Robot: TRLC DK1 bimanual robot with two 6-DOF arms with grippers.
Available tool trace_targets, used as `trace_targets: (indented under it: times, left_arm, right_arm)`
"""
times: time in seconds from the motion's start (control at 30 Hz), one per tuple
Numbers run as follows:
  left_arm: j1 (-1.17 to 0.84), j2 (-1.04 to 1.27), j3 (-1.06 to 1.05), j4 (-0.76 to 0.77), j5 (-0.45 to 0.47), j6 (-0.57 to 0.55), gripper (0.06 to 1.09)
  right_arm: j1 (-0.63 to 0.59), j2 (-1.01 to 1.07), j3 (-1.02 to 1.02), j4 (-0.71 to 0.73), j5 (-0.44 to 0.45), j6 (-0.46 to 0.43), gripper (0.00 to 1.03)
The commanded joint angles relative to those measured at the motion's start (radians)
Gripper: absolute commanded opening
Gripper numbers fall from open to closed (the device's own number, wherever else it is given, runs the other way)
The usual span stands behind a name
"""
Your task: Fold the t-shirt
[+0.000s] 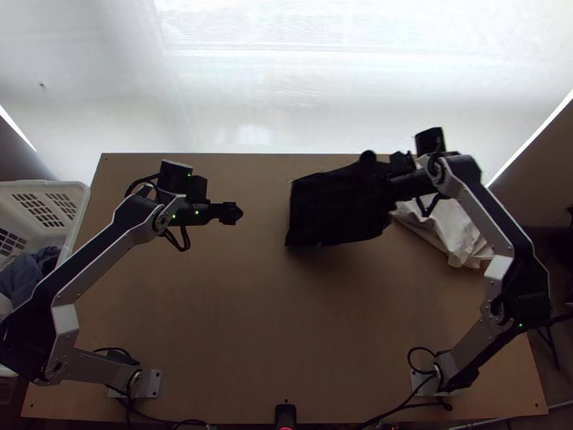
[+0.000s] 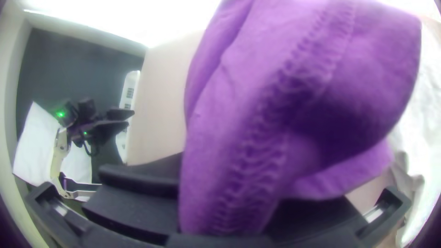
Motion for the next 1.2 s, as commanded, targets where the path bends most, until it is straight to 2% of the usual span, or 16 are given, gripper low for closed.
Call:
trace_targets:
  times: [0.0, 0.33, 0.5, 0.7, 0.9, 1.17]
  left_arm:
    - [-0.020, 0.014, 0.014, 0.004, 0.001, -0.017, 1.05]
    - [-0.041, 0.016, 0.014, 0.006, 0.002, -0.028, 1.05]
    - [-0.043, 0.022, 0.011, 0.004, 0.002, -0.032, 1.05]
    - [-0.043, 0.022, 0.009, 0.004, 0.002, -0.031, 1.05]
    - [-0.046, 0.025, 0.026, 0.007, 0.002, -0.032, 1.05]
    - [-0.033, 0.020, 0.032, 0.004, 0.001, -0.031, 1.05]
  right_arm:
    - [-0.105, -0.044, 0.116, -0.041, 0.029, 0.018, 0.03]
    - [-0.185, -0.031, 0.340, -0.030, 0.068, 0.147, 0.03]
    - [-0.262, -0.029, 0.357, -0.030, 0.095, 0.170, 0.03]
    - [-0.371, -0.014, 0.351, -0.030, 0.096, 0.165, 0.03]
    - [-0.421, -0.021, 0.331, -0.033, 0.098, 0.171, 0.03]
    - [-0.507, -0.069, 0.138, -0.033, 0.107, 0.127, 0.03]
